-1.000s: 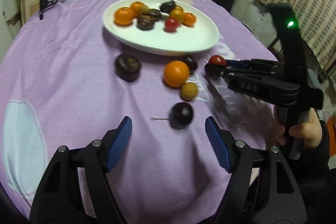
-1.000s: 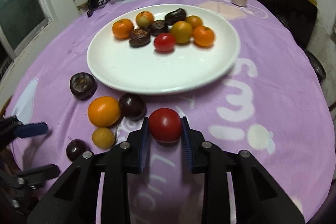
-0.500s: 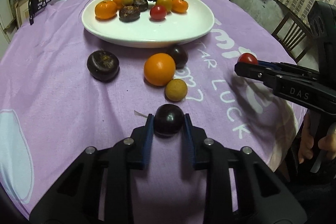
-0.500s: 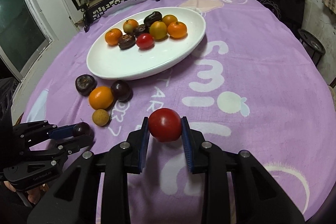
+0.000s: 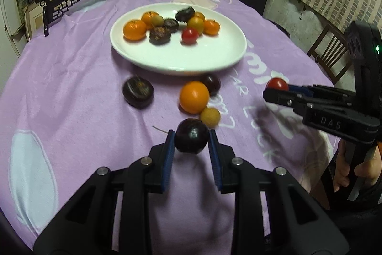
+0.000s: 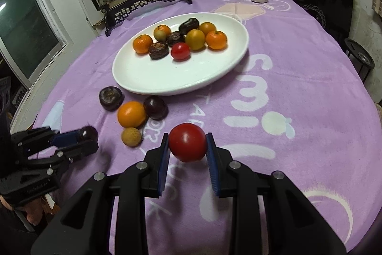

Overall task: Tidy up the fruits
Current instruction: 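Place the passion fruit and red tomato onto the white plate, opening both tools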

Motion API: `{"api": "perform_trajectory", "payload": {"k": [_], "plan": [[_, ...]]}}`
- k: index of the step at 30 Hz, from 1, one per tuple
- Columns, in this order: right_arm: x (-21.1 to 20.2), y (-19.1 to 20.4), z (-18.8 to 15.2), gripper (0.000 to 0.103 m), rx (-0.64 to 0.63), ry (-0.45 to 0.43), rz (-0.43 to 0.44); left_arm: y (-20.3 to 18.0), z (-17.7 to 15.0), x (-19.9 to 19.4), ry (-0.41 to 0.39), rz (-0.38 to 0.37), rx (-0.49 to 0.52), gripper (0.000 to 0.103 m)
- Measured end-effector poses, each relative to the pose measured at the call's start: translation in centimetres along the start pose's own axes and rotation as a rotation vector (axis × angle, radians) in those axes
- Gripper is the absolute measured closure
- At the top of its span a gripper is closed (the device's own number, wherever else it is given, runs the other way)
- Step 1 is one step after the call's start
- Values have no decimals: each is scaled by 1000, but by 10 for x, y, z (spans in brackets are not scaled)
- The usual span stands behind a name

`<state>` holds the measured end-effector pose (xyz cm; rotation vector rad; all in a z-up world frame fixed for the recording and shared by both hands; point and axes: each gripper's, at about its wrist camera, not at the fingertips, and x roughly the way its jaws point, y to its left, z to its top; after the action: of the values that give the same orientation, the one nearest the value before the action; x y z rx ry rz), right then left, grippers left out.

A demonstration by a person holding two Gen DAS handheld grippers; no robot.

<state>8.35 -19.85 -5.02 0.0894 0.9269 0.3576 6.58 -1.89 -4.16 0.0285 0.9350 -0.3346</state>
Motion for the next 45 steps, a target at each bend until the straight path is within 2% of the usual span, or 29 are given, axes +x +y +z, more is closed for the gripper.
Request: {"api": "perform_trajectory", "payload": {"k": [6, 9, 12, 15, 21, 27, 28, 29, 30, 34, 40, 45], "plan": [[5, 11, 39, 73, -36, -29, 20, 20, 51, -7, -79, 35, -5, 75], [23, 10, 75, 73, -28, -38, 25, 31, 95, 6, -110, 54, -13, 75], [48, 9, 100, 73, -36, -38, -31, 38, 127, 37, -82, 75, -30, 75], [72, 1, 110, 73, -7, -10, -47, 43, 139, 70, -23, 71, -57, 74], [86, -10, 114, 73, 18, 3, -52, 54, 136, 95, 21, 55, -76, 74], [91, -11, 116, 71, 28, 2, -45, 55, 137, 96, 7, 52, -74, 73], [90, -13, 116, 60, 37, 0, -46, 56, 137, 93, -2, 58, -79, 69], [88, -13, 117, 52, 42, -7, -48, 57, 138, 90, -9, 59, -85, 52], [85, -13, 117, 51, 45, -16, -52, 56, 137, 84, -22, 58, -93, 41], [55, -9, 112, 51, 39, -62, -49, 56, 133, 52, -73, 53, -104, 40], [8, 7, 71, 51, -3, -89, -24, 56, 81, -7, -150, 71, -114, 32], [0, 28, 32, 47, -42, -37, -2, 70, 37, -18, -127, 100, -162, 32]]}}
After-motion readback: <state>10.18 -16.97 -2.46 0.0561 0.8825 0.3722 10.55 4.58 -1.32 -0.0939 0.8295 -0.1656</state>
